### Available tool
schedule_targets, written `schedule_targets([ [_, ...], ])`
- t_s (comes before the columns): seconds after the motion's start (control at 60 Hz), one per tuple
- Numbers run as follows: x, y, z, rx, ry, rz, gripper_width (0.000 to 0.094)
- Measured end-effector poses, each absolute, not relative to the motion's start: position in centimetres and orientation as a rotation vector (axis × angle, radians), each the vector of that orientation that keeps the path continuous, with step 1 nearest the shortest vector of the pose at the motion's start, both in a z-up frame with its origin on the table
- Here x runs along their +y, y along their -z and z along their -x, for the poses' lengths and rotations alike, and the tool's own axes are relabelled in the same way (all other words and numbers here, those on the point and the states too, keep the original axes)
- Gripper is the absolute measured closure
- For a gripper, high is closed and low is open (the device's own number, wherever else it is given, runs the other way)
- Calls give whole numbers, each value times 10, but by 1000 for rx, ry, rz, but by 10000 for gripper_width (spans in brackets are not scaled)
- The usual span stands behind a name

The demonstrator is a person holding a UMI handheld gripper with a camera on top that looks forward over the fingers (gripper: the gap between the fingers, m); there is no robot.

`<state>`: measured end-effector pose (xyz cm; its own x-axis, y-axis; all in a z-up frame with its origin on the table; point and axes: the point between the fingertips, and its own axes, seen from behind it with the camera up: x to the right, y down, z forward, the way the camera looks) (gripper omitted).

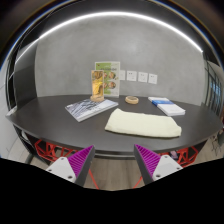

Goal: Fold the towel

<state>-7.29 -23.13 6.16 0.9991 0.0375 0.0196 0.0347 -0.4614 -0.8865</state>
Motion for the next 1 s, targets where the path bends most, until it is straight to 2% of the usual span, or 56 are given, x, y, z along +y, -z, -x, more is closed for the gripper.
schedule_targets([
  [0.133,-164,-53,86,-78,23,2050,123],
  [0.333,-73,-11,91,-176,72,2118,159],
  [0.433,-29,-6,88,-203,96,2107,204],
  [0.45,-22,-4,85,-205,105,2108,188],
  [0.483,-15,9,78,-204,135,2143,260],
  [0.517,-5,7,84,-199,97,2132,361],
  [0.55,-5,13,90,-188,44,2153,470],
  [0.567,-4,13,90,-173,23,2157,553],
  [0.583,-4,13,88,-157,16,2160,533],
  [0.65,-3,11,71,-182,102,2141,869],
  [0.883,-7,5,75,-213,28,2120,927],
  [1.0,-10,-40,59,-200,-34,2048,928],
])
